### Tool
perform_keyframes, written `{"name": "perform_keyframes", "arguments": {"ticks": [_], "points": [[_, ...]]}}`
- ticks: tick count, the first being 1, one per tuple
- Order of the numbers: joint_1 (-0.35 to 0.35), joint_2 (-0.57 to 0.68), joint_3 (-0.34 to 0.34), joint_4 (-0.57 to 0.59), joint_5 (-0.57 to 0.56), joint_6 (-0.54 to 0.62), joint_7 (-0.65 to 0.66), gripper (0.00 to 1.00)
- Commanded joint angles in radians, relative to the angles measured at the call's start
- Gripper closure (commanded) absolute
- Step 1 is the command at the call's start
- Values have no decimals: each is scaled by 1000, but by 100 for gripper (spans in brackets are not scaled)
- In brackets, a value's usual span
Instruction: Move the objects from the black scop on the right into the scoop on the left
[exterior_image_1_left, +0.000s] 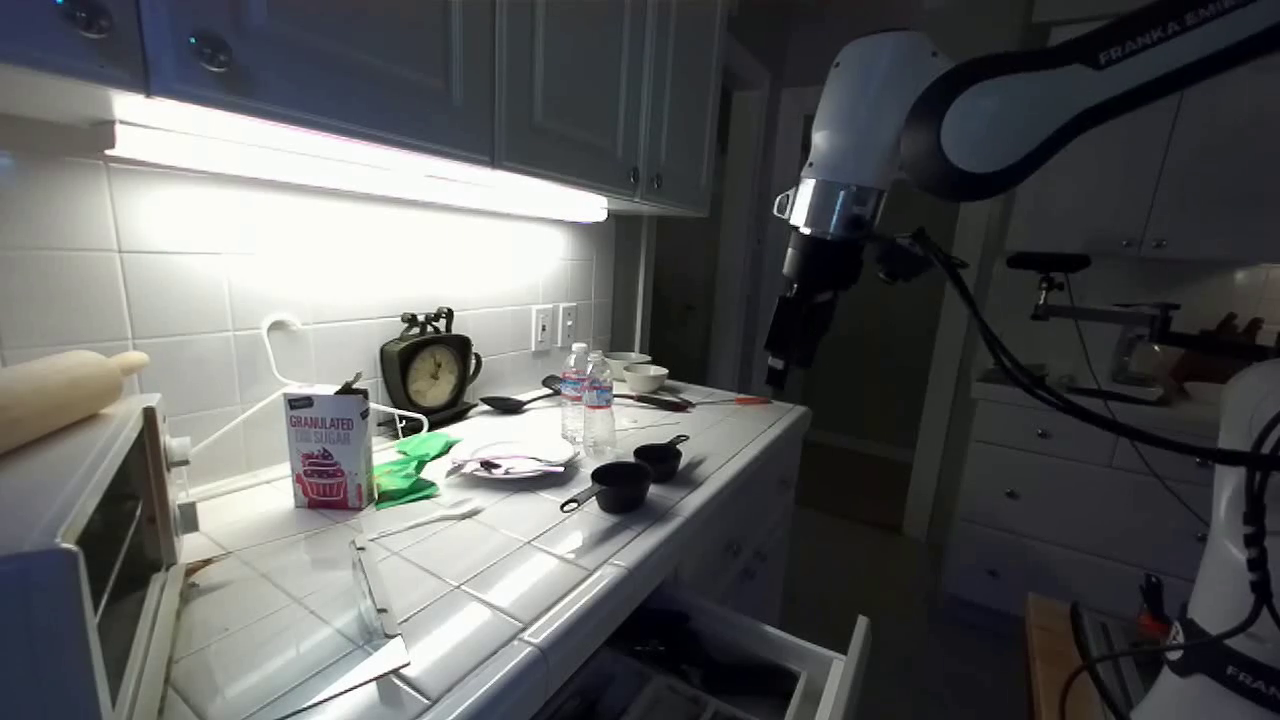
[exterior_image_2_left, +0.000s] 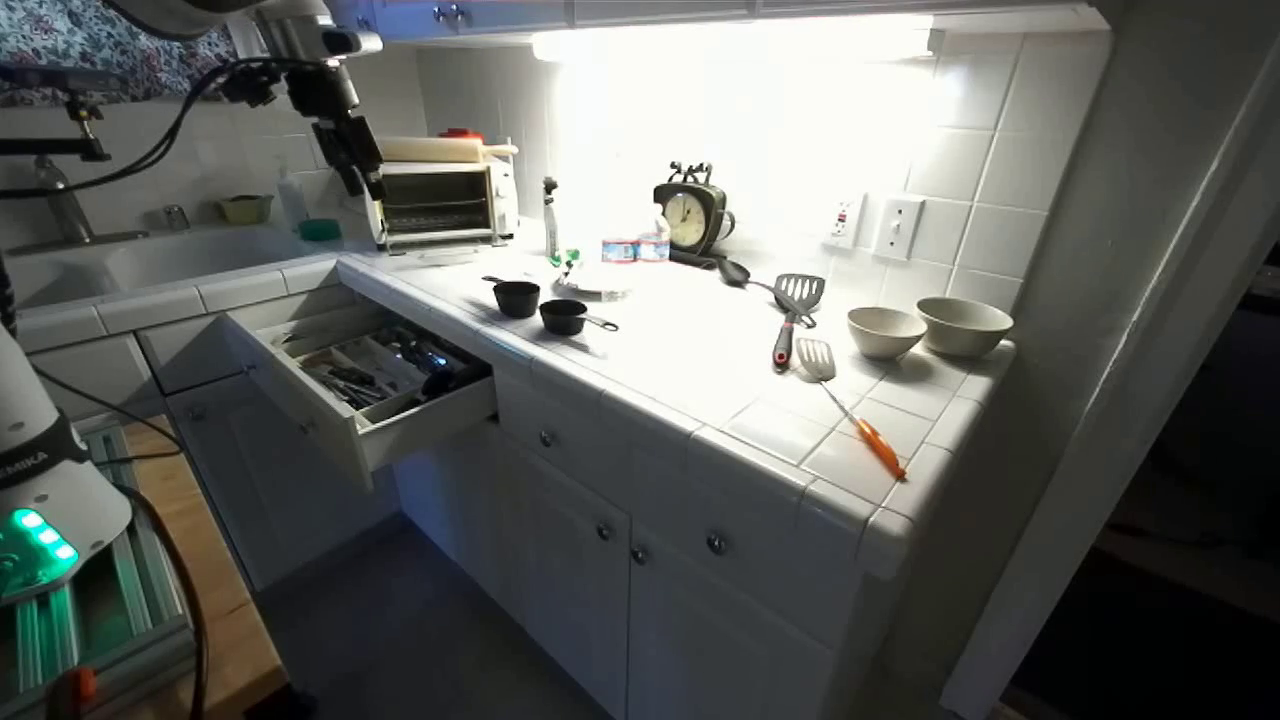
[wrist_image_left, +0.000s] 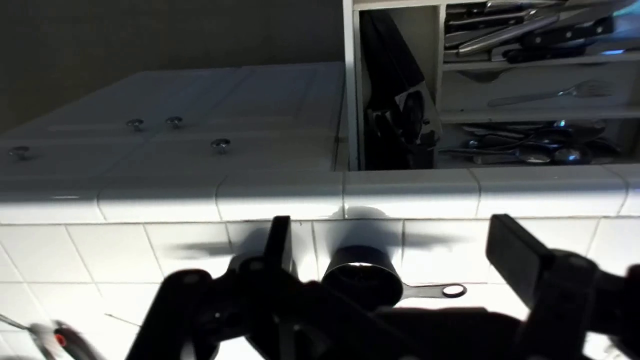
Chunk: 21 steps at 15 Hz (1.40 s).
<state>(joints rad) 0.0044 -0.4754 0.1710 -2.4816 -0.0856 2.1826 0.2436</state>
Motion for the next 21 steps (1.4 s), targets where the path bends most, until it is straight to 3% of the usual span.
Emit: {"name": "perform_keyframes", "arguments": {"ticks": [1,4,5,17,19,20,21], "points": [[-59,110,35,72,-56,-18,200,0],[-84,187,33,112,-68,-32,344,0],[-78,214,14,124,-54,-19,331,0],[-68,436,-186,238,-33,190,-130,0],[-72,463,-201,255,-58,212,-134,0],[-77,477,-204,269,-94,211,-46,0],[-66,438,-205,231,-53,200,-103,0]]}}
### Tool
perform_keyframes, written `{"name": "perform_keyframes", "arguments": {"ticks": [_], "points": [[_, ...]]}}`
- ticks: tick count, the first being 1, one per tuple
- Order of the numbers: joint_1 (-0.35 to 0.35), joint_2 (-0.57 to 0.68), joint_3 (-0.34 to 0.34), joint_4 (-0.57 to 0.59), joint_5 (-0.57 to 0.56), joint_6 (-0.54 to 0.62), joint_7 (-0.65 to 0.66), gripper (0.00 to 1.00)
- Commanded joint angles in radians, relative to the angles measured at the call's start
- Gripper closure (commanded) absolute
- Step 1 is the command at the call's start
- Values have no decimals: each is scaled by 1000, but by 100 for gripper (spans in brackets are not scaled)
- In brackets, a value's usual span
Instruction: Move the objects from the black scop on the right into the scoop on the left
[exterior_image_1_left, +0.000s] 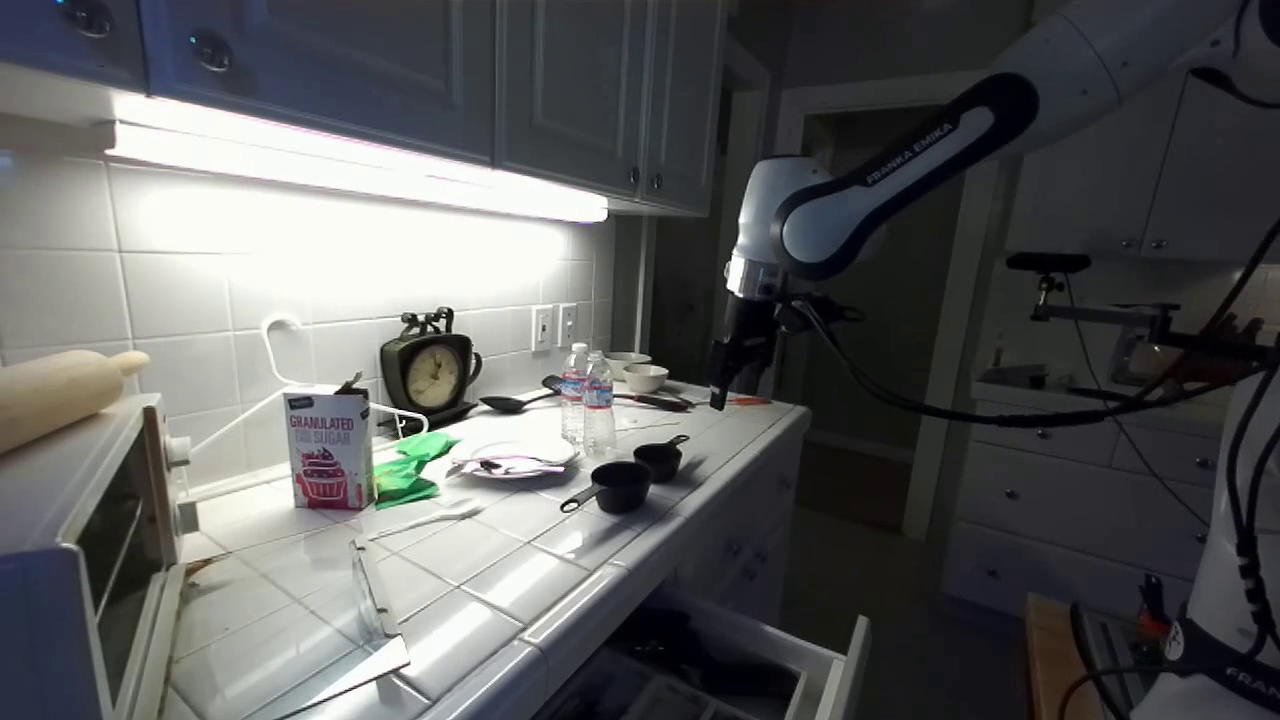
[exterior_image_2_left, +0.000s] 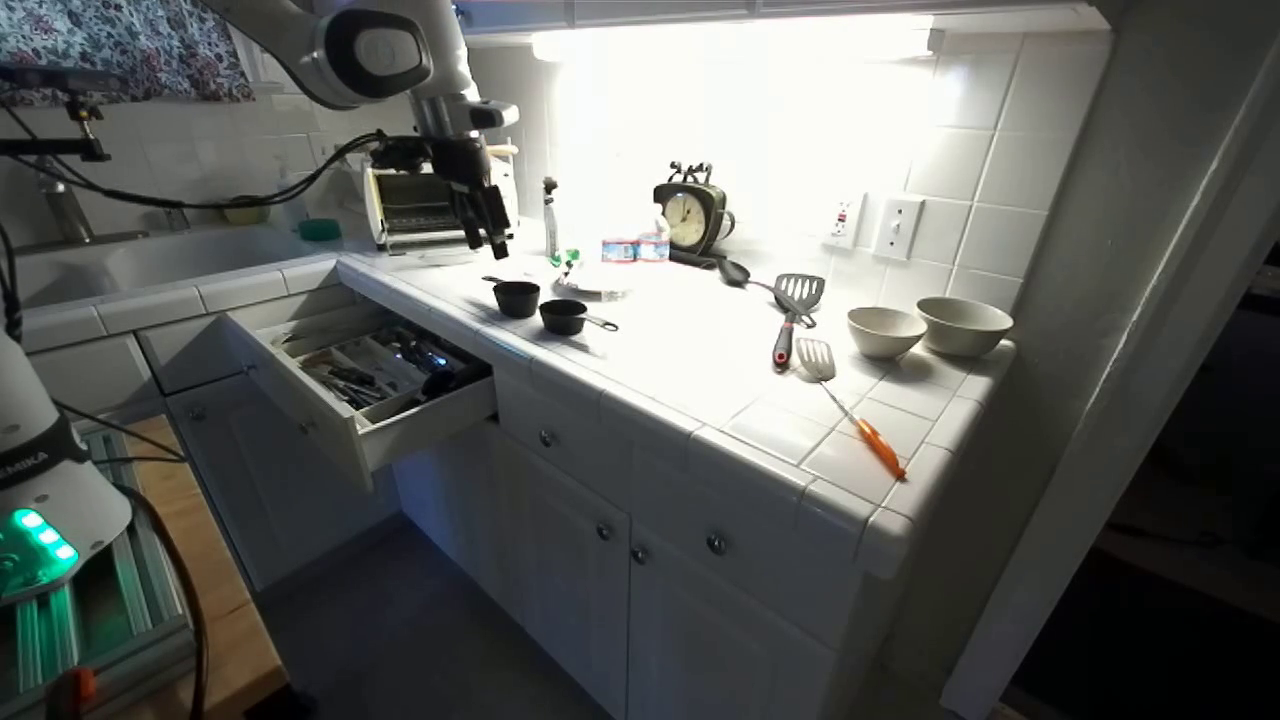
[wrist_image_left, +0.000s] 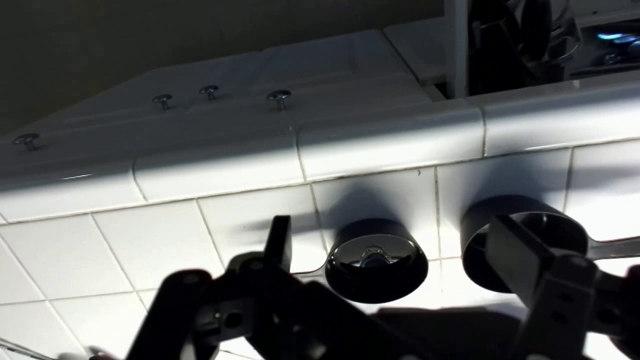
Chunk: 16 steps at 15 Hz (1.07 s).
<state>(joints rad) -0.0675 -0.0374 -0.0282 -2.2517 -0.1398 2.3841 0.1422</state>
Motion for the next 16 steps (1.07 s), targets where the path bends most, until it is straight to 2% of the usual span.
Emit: {"name": "perform_keyframes", "arguments": {"ticks": [1,5,9,11,16], "points": [[4,10,-10,10,-9,0,14,0],[3,26,-14,24,-12,1,25,0],[1,63,-14,45,-100,9,285,0],[2,84,-18,52,-118,10,371,0],[3,153,-42,79,-75,44,442,0]]}}
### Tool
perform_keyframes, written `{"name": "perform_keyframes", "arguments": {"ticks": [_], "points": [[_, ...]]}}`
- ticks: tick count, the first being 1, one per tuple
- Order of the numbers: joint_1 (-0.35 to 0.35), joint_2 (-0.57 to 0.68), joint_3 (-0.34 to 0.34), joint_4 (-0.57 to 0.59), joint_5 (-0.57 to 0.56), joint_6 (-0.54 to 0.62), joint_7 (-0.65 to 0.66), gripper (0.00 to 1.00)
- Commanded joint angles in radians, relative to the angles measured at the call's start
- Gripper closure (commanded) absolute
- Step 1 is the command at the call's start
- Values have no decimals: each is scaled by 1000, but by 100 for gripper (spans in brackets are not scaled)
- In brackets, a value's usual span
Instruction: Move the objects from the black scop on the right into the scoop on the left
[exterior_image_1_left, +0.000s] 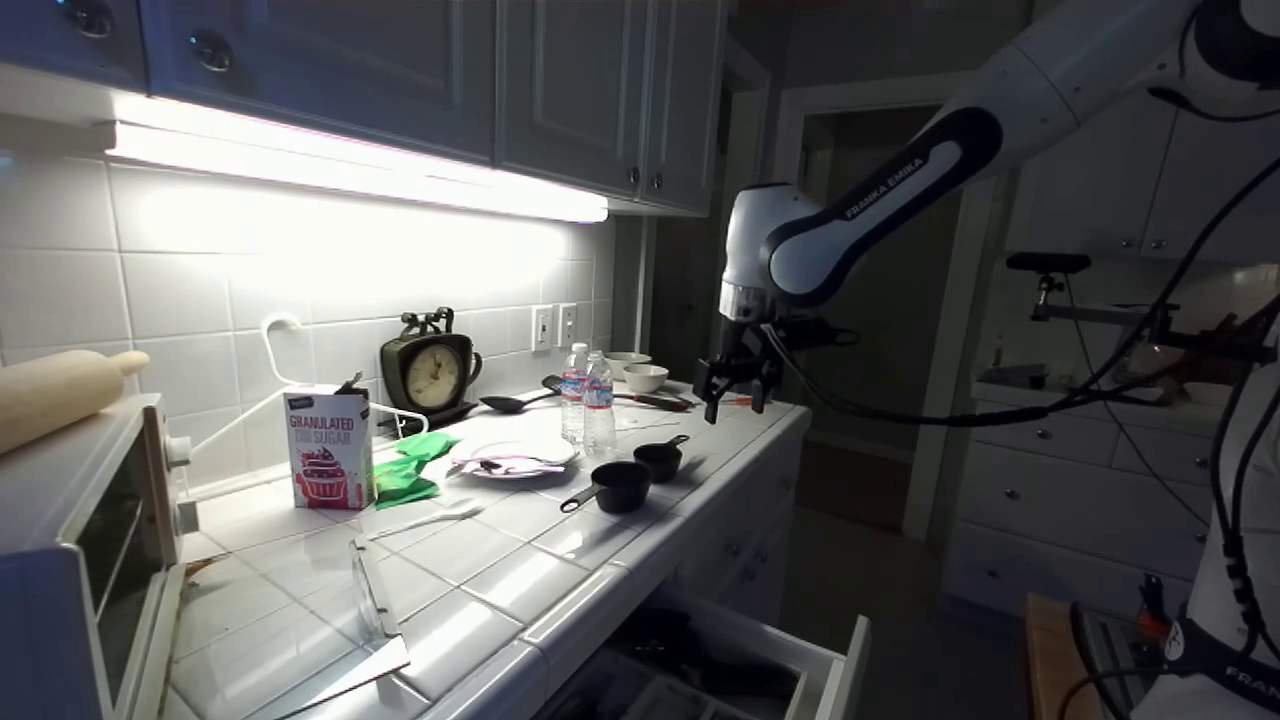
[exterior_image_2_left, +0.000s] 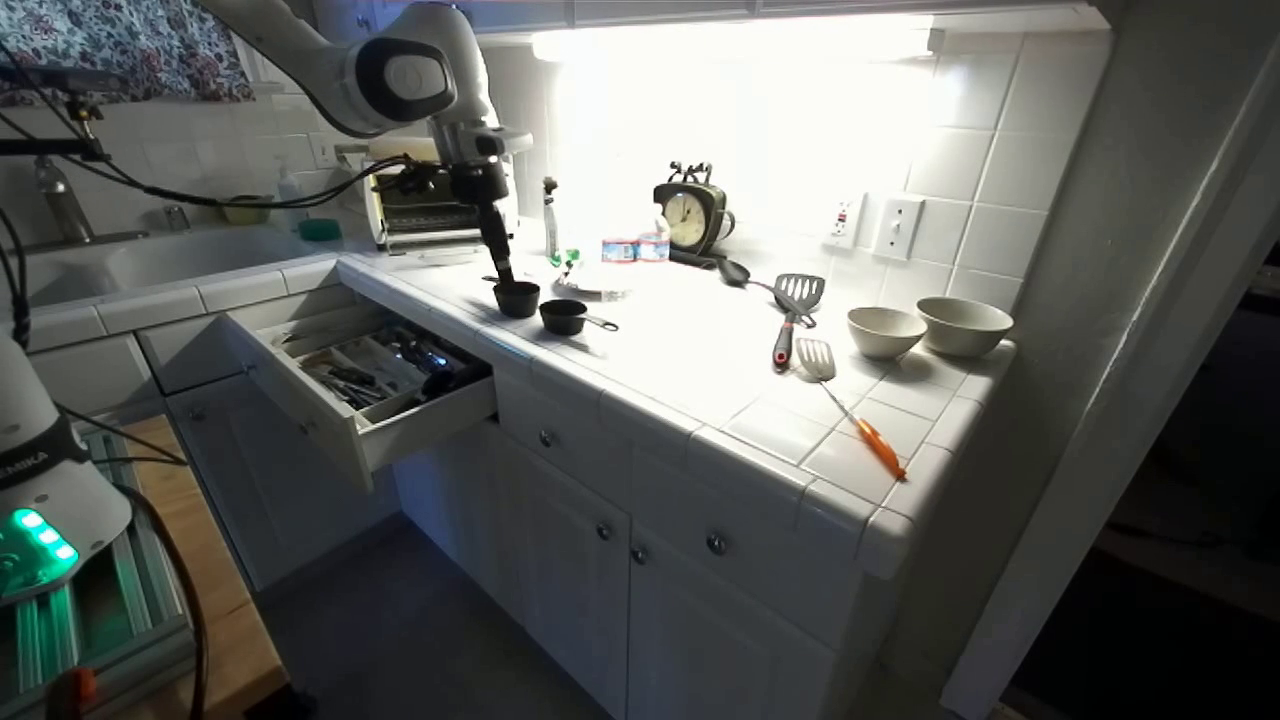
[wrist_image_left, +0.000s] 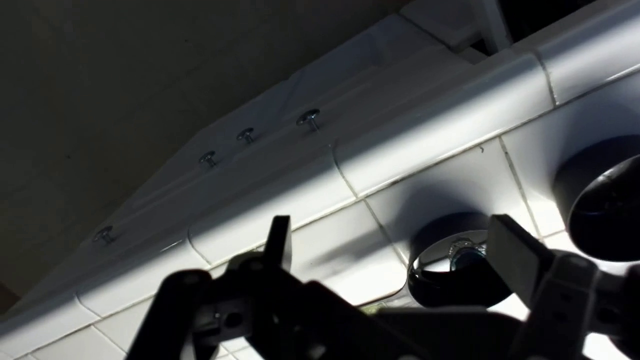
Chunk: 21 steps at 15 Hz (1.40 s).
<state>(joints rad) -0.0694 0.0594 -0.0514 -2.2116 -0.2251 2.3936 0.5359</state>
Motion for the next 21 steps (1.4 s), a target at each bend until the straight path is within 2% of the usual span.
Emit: {"name": "perform_keyframes", "arguments": {"ticks": [1,9,13,21], "points": [[5,70,-26,44,17,58,59,0],[23,192,-91,108,43,227,206,0],[31,236,-103,154,89,228,260,0],[26,318,-96,264,215,200,233,0]]}}
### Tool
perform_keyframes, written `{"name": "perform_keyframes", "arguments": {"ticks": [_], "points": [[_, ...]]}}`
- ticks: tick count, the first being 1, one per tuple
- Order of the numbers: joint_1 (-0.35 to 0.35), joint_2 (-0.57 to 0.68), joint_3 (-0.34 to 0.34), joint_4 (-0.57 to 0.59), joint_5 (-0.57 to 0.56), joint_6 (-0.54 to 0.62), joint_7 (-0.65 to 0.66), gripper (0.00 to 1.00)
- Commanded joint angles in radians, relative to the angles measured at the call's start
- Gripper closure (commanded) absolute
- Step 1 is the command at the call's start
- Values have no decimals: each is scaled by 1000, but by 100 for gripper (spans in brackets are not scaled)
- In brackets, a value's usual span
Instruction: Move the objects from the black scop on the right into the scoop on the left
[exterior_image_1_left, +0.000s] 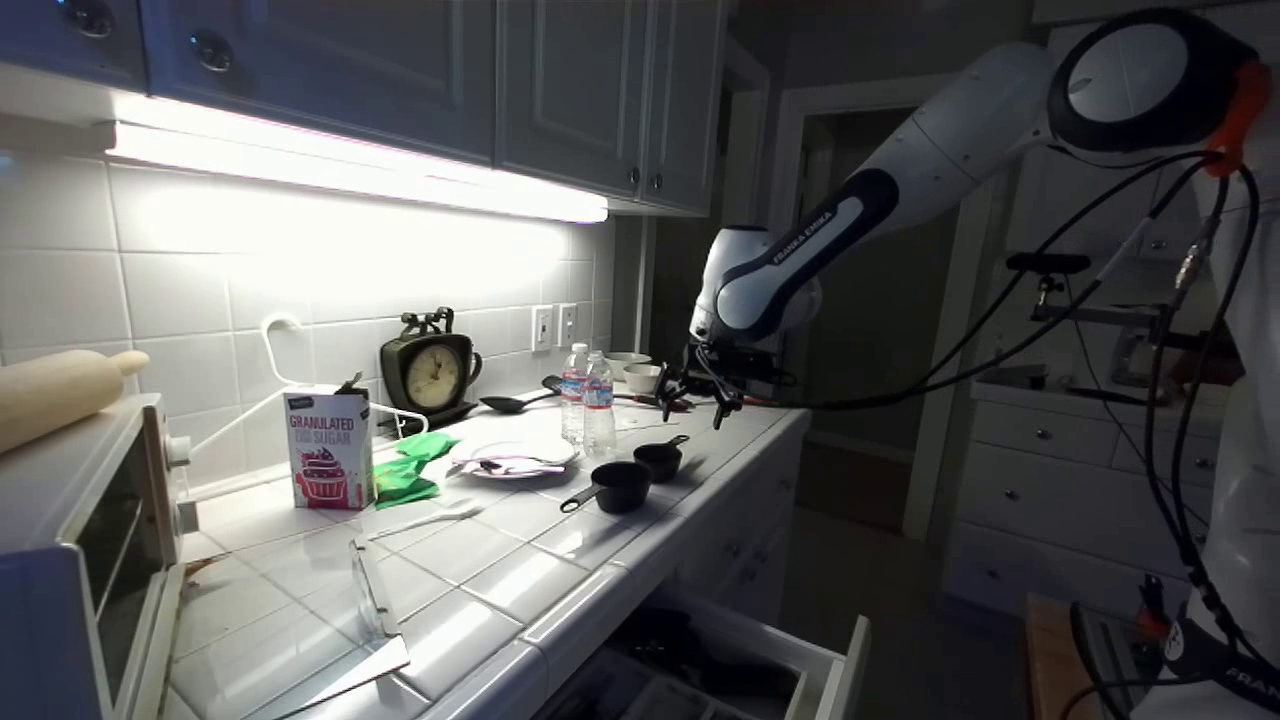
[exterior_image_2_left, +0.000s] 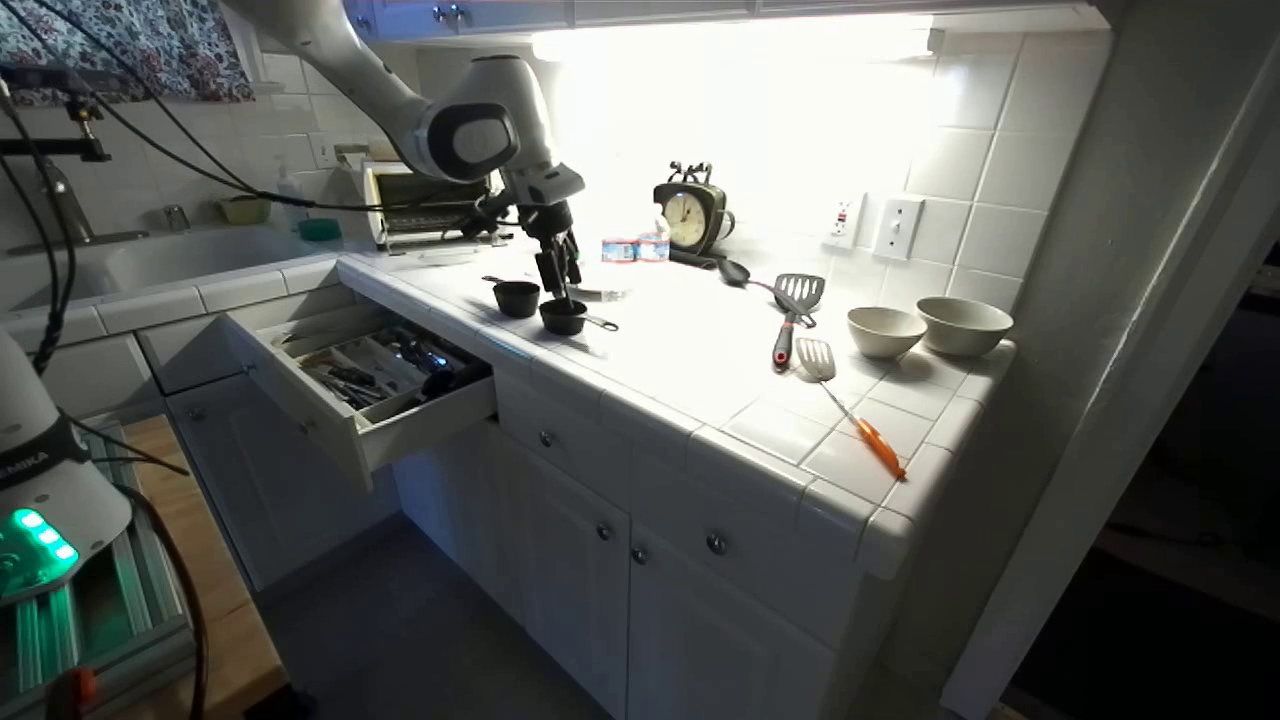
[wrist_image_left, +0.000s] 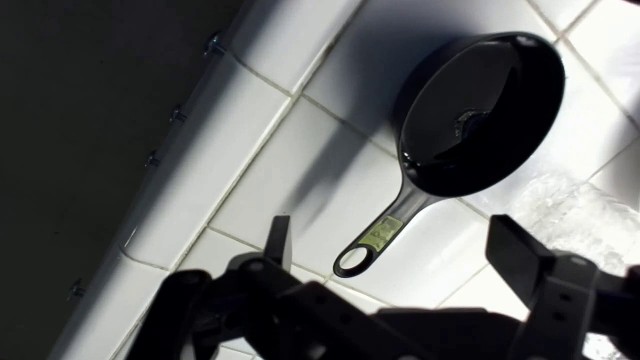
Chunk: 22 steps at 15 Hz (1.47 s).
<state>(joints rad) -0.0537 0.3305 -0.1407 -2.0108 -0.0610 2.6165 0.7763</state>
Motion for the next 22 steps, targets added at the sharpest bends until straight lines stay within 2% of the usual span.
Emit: {"name": "perform_keyframes", "arguments": {"ticks": [1,12,22], "points": [[10,61,-6,78,56,-28,-15,0],[25,174,-20,204,77,-92,40,0],[50,217,-35,264,86,-136,177,0]]}}
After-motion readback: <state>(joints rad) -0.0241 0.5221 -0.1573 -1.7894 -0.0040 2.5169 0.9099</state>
